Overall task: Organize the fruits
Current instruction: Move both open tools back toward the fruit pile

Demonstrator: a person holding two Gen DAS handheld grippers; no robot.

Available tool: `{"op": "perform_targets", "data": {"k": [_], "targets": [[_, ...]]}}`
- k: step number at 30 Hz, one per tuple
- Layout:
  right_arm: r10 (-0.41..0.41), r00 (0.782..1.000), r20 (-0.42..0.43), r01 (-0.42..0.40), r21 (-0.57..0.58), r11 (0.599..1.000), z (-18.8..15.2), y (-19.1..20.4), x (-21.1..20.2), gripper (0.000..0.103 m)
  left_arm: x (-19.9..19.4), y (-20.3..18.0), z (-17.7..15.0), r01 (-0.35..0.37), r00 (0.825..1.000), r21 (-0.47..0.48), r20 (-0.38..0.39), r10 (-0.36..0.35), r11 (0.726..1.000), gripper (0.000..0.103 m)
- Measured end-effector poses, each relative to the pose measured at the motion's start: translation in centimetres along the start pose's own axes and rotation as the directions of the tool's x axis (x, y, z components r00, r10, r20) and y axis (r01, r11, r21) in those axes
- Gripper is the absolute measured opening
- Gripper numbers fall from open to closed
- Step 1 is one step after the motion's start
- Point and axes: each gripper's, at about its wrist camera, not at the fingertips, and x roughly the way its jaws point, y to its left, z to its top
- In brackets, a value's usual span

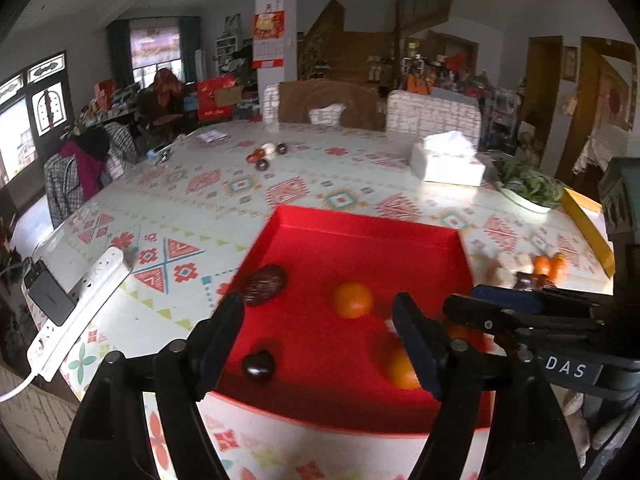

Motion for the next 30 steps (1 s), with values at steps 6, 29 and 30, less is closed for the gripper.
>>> {"op": "perform_targets", "data": {"k": [6,29,30], "targets": [[-0.053,0.998,0.042,0.052,0.017,0.999,-2.2,-2.6,-3.7,0.046,-1.7,-3.7,-0.4,0.027,1.0,0.058,0.015,-0.028,0.998,0.076],[-0.299,0.949,0.099,0.261,0.283,0.923,-9.0,-18.2,-16.0,0.047,-0.4,-13.9,-4.0,0.258,0.962,0.137,-0.127,-0.241,0.956,0.076],[-0.301,0.949,0.098,0.262,0.287,0.921,-9.0,-18.6,-16.1,0.047,-0.1,-14.2,-4.1,0.271,0.958,0.137,-0.139,-0.252,0.953,0.076]]}}
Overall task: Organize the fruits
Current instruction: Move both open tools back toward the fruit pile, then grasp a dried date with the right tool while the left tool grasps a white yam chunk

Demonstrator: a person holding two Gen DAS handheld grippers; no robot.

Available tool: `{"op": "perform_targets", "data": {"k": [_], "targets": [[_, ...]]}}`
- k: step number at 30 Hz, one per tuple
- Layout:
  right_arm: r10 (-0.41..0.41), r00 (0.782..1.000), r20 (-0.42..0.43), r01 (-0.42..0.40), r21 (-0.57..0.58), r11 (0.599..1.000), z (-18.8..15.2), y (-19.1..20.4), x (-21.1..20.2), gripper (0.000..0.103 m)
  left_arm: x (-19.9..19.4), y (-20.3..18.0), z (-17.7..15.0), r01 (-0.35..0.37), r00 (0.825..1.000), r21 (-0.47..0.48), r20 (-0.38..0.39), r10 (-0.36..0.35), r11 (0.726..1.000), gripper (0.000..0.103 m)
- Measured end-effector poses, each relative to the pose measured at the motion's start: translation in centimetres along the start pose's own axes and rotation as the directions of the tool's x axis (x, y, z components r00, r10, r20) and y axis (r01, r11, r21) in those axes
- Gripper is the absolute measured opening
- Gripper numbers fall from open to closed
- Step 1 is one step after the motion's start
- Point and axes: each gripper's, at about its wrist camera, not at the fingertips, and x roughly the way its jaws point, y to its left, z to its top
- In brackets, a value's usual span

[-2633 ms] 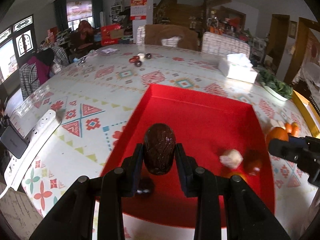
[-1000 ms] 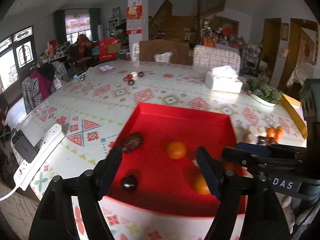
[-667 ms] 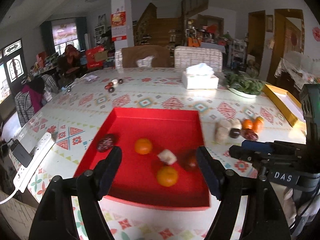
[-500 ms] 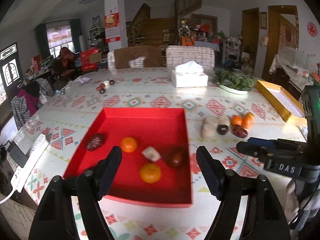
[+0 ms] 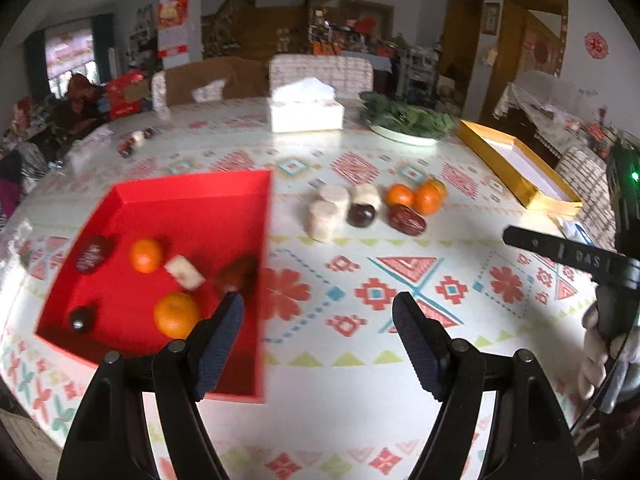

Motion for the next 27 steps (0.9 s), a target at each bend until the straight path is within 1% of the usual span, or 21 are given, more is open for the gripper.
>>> {"op": "perform_targets", "data": {"k": [3,5,12,21,23,27], "targets": [[-0.003,1.0,-0.011,0.003,0.01,1.0,0.8,-0.6,1.2,0.047,0.8,-0.6,-0.2,0.014,1.0,0.008,-0.015,-0.014,1.0,0.076],[0.01,1.0,-0.028,-0.01,0.016,1.0,1.1,-0.6,2.2,0.047,1.2,-0.6,-0.2,0.02,1.0,0.008,-0.02,-0.02,1.0,0.076],[0.07,0.994,-0.09,-0.071,-0.009,0.997,2.3,1.2,6.2,0.047,2.6,-0.1,0.3,0.038,0.999,-0.009,-0.031,-0.038,0.999,0.076],[0.076,0.988,-0.137,-0.086,-0.071,0.994,3.6,4.1,10.0,0.047,4.7,0.6,1.7,0.042,0.997,-0.023,-0.056,-0.043,0.999,0.076],[0.075,0.987,-0.143,-0.088,-0.084,0.993,3.6,4.5,10.4,0.047,5.1,0.8,2.0,0.048,0.997,-0.033,-0.064,-0.05,0.998,0.076],[0.065,0.988,-0.141,-0.082,-0.122,0.989,3.7,5.4,11.0,0.047,5.8,0.5,2.7,0.034,0.997,-0.025,-0.064,-0.036,0.999,0.076]]}}
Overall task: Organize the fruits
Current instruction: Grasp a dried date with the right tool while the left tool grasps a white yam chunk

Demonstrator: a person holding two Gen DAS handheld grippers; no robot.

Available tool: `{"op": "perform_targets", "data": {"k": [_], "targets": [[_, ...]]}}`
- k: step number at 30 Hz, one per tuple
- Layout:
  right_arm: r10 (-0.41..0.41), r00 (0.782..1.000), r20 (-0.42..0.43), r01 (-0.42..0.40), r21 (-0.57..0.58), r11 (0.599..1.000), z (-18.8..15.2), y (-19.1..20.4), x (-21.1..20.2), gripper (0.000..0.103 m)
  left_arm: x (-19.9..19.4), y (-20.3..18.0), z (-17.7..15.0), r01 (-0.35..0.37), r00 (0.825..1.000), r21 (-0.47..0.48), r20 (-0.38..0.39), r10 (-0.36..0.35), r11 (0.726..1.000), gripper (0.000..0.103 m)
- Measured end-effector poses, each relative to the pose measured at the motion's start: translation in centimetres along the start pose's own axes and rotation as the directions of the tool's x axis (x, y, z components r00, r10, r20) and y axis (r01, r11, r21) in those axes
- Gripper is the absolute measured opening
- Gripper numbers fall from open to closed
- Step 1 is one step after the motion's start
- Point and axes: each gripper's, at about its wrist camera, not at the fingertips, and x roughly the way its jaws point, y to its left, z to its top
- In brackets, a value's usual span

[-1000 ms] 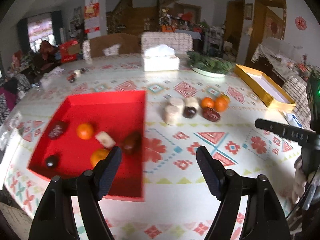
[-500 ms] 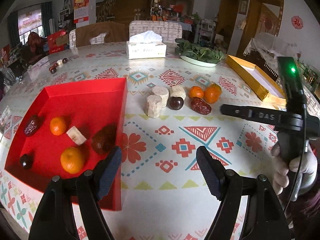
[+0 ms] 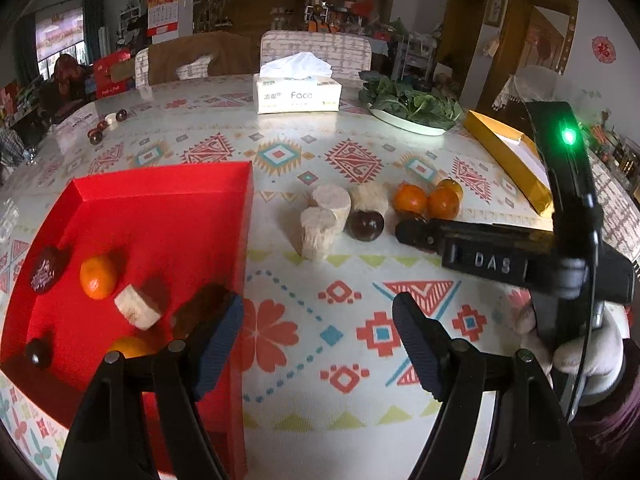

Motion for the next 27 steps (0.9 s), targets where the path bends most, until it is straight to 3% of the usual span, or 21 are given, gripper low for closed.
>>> {"op": "perform_targets", "data": {"k": [9,14,24,27], "targets": [[-0.009,1.0,0.003,0.009,-0.025,1.0,-0.1,0.2,-0.1,0.047,1.3,-0.9,0.4,0.032,0.999,0.018,-0.013,-0.032,0.999,0.077],[-0.034,0.999,0.008,0.034,-0.031,0.999,-0.1,0.3,0.0,0.034,2.3,-1.4,0.6,0.015,0.999,0.026,-0.037,-0.014,1.0,0.077],[-0.024,0.999,0.031,0.023,0.028,0.999,-0.5,-1.2,-1.1,0.032,5.4,-1.2,2.9,-0.018,0.998,0.054,-0.053,0.02,0.998,0.077],[-0.019,0.999,0.028,0.018,0.036,0.999,-0.5,-1.3,-1.1,0.032,6.2,-0.8,3.4,-0.018,0.998,0.035,-0.058,0.02,0.999,0.072]]}}
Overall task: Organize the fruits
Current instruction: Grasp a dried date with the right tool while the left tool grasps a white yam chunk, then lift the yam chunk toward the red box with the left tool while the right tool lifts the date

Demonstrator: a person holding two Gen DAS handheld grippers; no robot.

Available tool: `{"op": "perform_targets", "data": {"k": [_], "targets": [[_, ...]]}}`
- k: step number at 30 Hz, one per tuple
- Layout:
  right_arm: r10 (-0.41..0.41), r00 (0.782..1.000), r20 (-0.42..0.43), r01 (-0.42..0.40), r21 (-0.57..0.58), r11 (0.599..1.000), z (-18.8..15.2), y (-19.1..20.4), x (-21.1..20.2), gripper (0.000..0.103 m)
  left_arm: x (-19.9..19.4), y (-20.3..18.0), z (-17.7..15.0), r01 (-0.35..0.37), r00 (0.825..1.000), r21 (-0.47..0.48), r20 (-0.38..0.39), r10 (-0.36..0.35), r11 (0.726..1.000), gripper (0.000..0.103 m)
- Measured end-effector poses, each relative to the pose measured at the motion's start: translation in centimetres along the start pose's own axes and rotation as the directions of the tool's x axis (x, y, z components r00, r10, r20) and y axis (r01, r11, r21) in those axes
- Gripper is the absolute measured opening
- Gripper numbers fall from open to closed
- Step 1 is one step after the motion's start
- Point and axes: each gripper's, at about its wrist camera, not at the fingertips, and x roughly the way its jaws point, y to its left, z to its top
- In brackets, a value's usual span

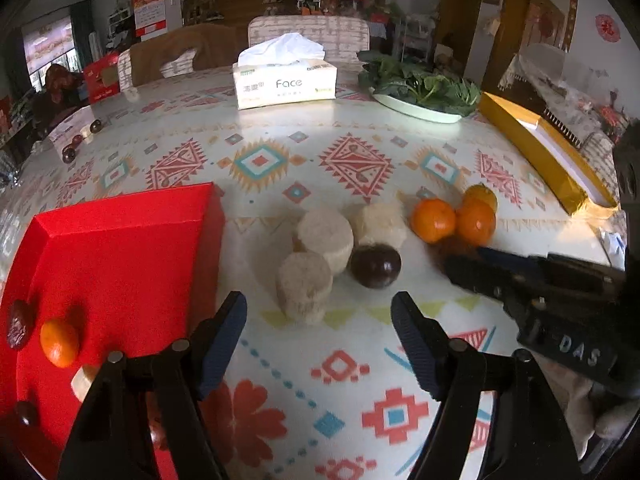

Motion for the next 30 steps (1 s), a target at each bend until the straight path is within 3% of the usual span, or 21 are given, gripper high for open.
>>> {"op": "perform_targets", "data": {"k": [2,3,8,10,14,17,20,21,22,23,30], "targets": [[0.001,1.0,-0.001,-0.001,0.0,1.0,0.0,0.0,0.0,0.032,0.3,0.2,0.1,-0.001,1.0,-0.014,-0.011,0.001,1.0,0.047],[0.001,1.0,-0.001,-0.001,0.001,1.0,0.0,0.0,0.0,0.032,0.5,0.1,0.1,-0.013,1.0,-0.009,-0.016,0.013,1.0,0.041],[0.0,1.0,-0.007,0.0,0.002,1.0,-0.1,0.1,0.1,0.032,0.2,-0.2,-0.1,-0.045,0.999,0.007,-0.001,0.045,0.999,0.029],[-0.001,1.0,-0.008,0.001,0.002,1.0,-0.3,0.1,0.1,0.032,0.0,-0.4,-0.2,-0.034,0.999,0.007,0.002,0.034,0.999,0.029],[-0.001,1.0,-0.004,0.001,0.004,1.0,-0.2,0.1,0.0,0.032,0.4,-1.0,-0.3,-0.078,0.997,0.032,0.0,0.078,0.996,0.03],[0.0,1.0,-0.005,0.001,0.004,1.0,-0.2,0.1,0.0,0.032,0.9,-1.4,-0.1,-0.092,0.996,0.043,-0.005,0.092,0.995,0.042],[0.003,1.0,-0.008,-0.003,0.003,1.0,-0.3,0.1,0.0,0.032,1.0,-1.6,-0.1,-0.081,0.997,0.034,0.001,0.081,0.996,0.045],[0.003,1.0,-0.009,-0.003,0.002,1.0,-0.3,0.2,0.0,0.032,1.0,-1.6,-0.1,-0.08,0.997,0.031,0.003,0.08,0.996,0.043],[0.003,1.0,-0.01,-0.003,0.001,1.0,-0.3,0.2,0.0,0.032,0.9,-1.6,-0.2,-0.081,0.997,0.023,0.006,0.081,0.996,0.032],[0.003,1.0,-0.01,-0.003,0.0,1.0,-0.3,0.2,0.0,0.032,0.9,-1.5,-0.2,-0.085,0.996,0.015,0.011,0.085,0.996,0.028],[0.021,1.0,0.001,-0.021,-0.005,1.0,-0.3,0.3,-0.3,0.029,-1.6,-1.9,-1.3,-0.035,0.996,-0.019,0.083,0.037,0.999,0.028]]}}
